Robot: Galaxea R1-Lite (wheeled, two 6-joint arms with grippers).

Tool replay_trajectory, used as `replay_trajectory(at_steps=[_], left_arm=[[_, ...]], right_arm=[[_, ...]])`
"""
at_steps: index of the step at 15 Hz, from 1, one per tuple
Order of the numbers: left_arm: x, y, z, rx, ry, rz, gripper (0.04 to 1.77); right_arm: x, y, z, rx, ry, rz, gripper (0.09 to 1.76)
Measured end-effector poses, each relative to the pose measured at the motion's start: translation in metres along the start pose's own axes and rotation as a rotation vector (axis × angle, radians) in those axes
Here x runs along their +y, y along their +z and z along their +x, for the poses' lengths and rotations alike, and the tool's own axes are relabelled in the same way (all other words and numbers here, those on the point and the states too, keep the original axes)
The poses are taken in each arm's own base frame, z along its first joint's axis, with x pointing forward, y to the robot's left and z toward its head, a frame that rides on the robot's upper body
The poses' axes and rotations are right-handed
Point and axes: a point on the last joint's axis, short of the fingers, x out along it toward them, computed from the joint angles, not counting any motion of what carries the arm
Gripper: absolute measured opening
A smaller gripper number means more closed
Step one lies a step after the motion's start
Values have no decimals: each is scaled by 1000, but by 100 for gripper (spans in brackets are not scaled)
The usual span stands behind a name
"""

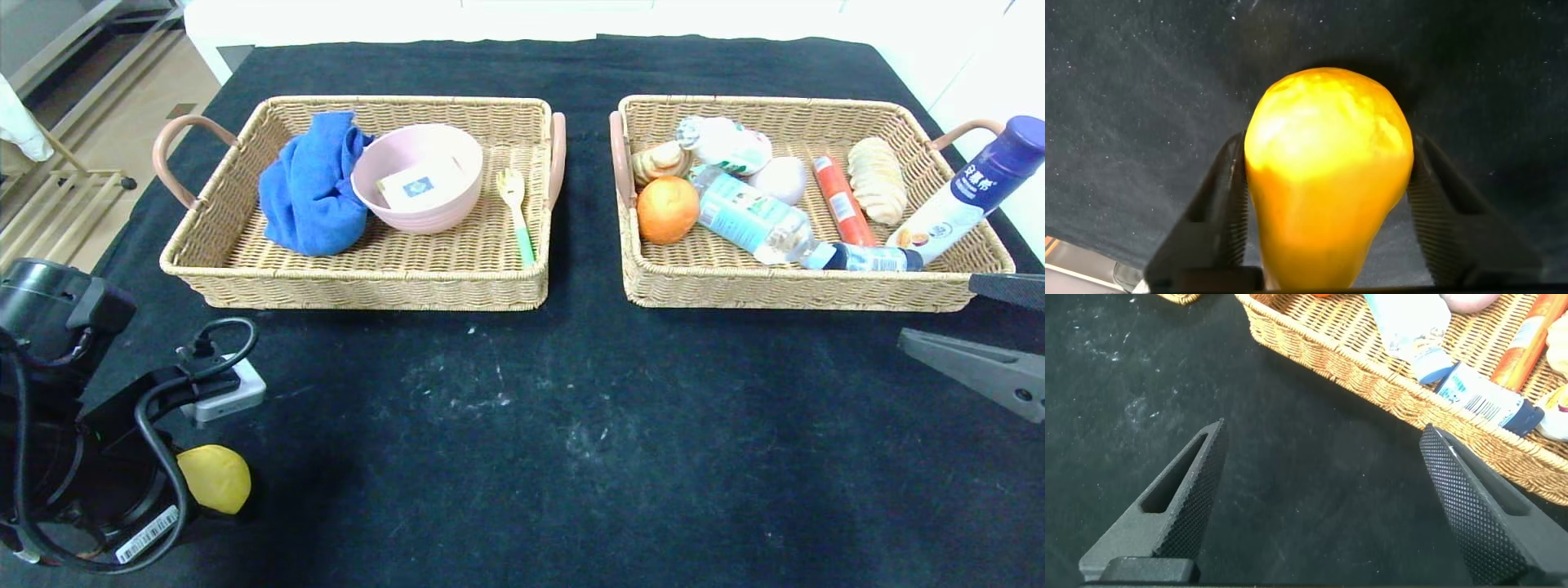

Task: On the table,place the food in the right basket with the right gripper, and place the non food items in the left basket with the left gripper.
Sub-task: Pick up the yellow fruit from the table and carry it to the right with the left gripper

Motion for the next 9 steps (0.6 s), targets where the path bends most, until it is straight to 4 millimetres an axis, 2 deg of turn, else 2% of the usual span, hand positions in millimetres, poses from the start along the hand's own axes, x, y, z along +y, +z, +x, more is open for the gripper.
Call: replay_trajectory(at_steps=[9], left_arm=[[0, -1, -1, -2, 0, -2, 111]], right_arm=[[0, 0, 0, 0, 0, 0, 171]])
